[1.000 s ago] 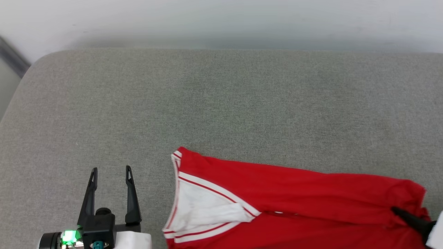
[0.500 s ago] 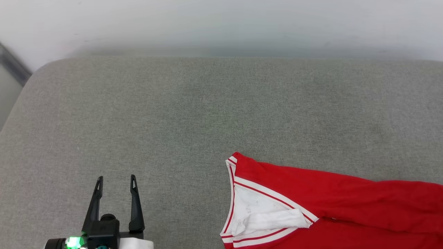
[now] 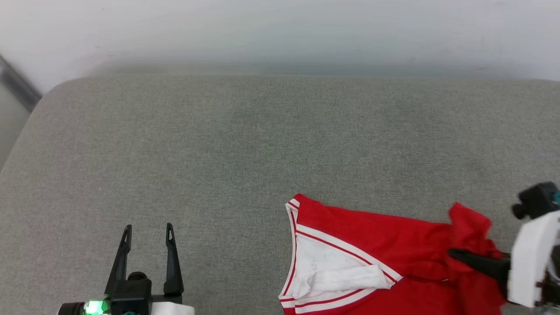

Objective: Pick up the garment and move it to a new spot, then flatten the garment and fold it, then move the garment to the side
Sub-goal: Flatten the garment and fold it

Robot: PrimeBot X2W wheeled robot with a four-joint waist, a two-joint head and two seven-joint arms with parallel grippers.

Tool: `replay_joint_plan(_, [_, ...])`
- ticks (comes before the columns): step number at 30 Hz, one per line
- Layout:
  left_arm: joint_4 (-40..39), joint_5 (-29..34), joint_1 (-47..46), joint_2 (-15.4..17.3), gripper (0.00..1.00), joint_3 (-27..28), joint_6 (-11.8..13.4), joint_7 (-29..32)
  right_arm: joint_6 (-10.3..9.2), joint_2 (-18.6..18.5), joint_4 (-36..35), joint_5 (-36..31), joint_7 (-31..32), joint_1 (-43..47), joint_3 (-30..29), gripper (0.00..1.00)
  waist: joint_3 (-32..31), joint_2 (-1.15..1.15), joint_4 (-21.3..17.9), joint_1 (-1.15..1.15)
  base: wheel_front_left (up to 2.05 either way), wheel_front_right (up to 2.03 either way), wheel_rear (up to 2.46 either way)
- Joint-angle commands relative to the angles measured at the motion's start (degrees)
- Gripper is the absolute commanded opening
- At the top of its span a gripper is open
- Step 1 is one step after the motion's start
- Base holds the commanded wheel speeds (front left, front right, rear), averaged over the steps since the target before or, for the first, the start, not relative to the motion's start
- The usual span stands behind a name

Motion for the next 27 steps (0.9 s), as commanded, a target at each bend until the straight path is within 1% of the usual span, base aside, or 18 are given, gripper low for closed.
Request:
replay_joint_plan(1, [0.1, 0.3, -0.6, -0.2, 1.00, -0.1, -0.2, -0.1, -0.02, 1.1, -1.4, -1.3, 0.6, -1.7, 0.9, 0.00, 0.2, 0.00, 0.2, 0.00, 0.00, 0.00, 0.00])
replay_joint_plan(3, [0.1, 0.1, -0.8, -0.5, 1.00, 0.0, -0.3, -0.1, -0.02, 3.5, -2.8, -3.3, 2.2, -3.5, 3.3, 0.00, 0.5, 0.00, 0.3, 0.00, 0.00, 0.00, 0.00])
replay_joint_plan(6, [0.2, -0.2, -1.4, -0.8, 1.00, 0.1, -0.6, -0.1, -0.02, 6.3, -2.9, -6.0, 4.0, -7.6, 6.9, 0.00, 1.1, 0.00, 0.8, 0.00, 0.00, 0.00, 0.00])
replay_joint_plan(12, [0.5, -0.3, -2.6, -1.5, 1.00, 0.1, -1.5, -0.1, -0.02, 11.3, 0.1, -11.6, 5.9, -15.8, 16.5, 0.00, 2.4, 0.00, 1.6, 0.00, 0.00, 0.00, 0.00])
replay_joint_plan(16, [0.7, -0.4, -3.3, -2.1, 1.00, 0.1, -1.8, -0.1, -0.02, 14.3, 4.7, -14.4, 5.6, -20.5, 22.3, 0.00, 3.3, 0.00, 2.0, 0.00, 0.00, 0.00, 0.00])
replay_joint_plan(22, [0.8, -0.1, -4.4, -2.8, 1.00, -0.2, -2.3, -0.1, -0.02, 16.5, 13.2, -19.1, 3.3, -26.1, 31.9, 0.00, 4.5, 0.00, 2.6, 0.00, 0.00, 0.00, 0.00])
replay_joint_plan(27, [0.9, 0.0, -5.1, -3.2, 1.00, -0.4, -2.5, -0.1, -0.02, 18.6, 21.5, -21.8, -1.7, -28.0, 34.6, 0.00, 5.2, 0.00, 2.9, 0.00, 0.00, 0.00, 0.00])
